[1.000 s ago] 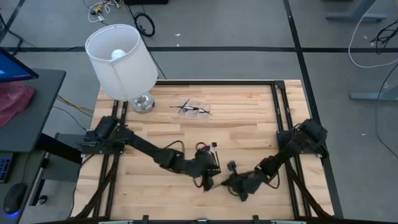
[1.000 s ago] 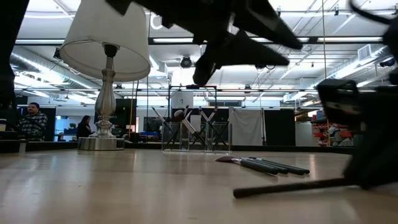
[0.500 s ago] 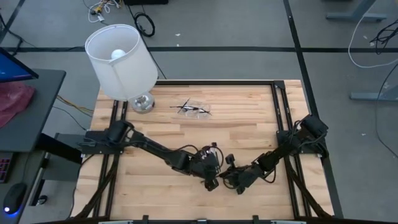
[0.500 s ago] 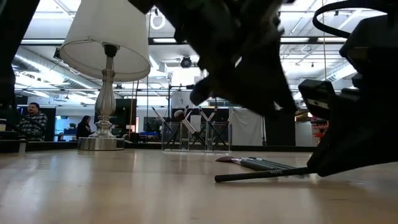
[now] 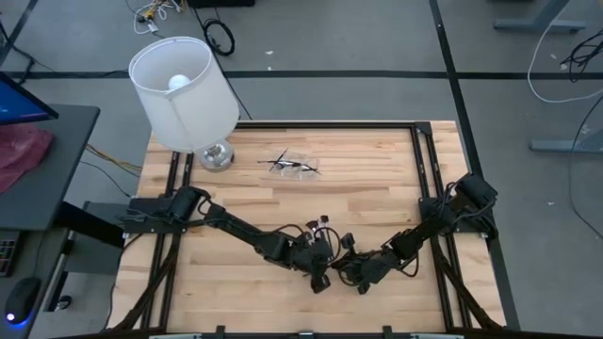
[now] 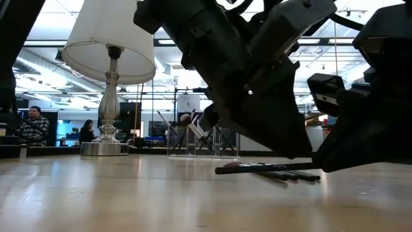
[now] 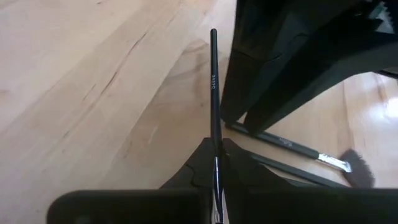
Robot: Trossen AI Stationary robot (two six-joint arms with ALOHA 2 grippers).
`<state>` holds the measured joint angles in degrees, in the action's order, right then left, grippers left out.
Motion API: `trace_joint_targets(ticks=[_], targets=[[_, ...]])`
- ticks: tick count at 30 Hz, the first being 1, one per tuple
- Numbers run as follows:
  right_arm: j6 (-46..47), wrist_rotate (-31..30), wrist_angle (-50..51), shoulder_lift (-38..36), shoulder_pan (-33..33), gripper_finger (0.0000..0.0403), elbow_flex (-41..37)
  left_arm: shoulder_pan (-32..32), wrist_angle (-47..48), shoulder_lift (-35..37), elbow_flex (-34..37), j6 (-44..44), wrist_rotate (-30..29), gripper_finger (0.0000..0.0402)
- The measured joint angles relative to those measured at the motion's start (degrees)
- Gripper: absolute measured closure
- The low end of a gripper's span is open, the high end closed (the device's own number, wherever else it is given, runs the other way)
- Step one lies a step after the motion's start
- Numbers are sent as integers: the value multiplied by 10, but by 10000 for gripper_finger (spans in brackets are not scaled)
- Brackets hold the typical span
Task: Put items in baskets/containers
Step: Put the black eyeliner brush into the transparent organizer
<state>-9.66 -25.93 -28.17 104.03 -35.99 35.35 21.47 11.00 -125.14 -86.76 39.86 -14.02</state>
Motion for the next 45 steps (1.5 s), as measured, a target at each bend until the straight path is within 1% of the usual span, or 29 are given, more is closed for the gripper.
trace_joint_targets(ticks=[2, 5, 7, 16, 20, 22, 26, 30, 35, 41, 43, 45], targets=[[-3, -2, -2, 0, 0, 388, 0, 0, -3, 0, 0, -1, 1, 319], [-4, -2, -2, 0, 0, 388, 0, -2, -4, 0, 0, -5, 21, 318], [-4, -2, -2, 0, 0, 388, 0, -2, -4, 0, 0, -13, 25, 311], [-13, -2, -15, -1, 0, 388, 1, -9, -9, -8, 0, -30, 25, 244], [-17, -3, -25, -1, 0, 388, 1, -11, -11, -18, 0, -31, 34, 233], [-21, -4, -24, -1, 0, 388, 2, -11, -13, -18, 0, -37, 31, 238], [-29, -5, -18, -1, 0, 388, 2, -10, -22, -18, 0, -52, 8, 266], [-29, -5, -18, -2, -1, 388, 2, -11, -30, -18, 0, -52, 23, 296], [-31, -5, -16, -2, 0, 386, 2, -11, -30, -18, 0, -52, 23, 333], [-34, -5, -16, -2, 0, 363, 2, -11, -31, -18, 0, -46, 23, 377], [-44, -5, -16, -2, -1, 353, 2, -11, -31, -18, 0, -45, 22, 383], [-48, -23, -16, -2, -4, 342, 2, -9, -32, -18, 0, -45, 20, 382]])
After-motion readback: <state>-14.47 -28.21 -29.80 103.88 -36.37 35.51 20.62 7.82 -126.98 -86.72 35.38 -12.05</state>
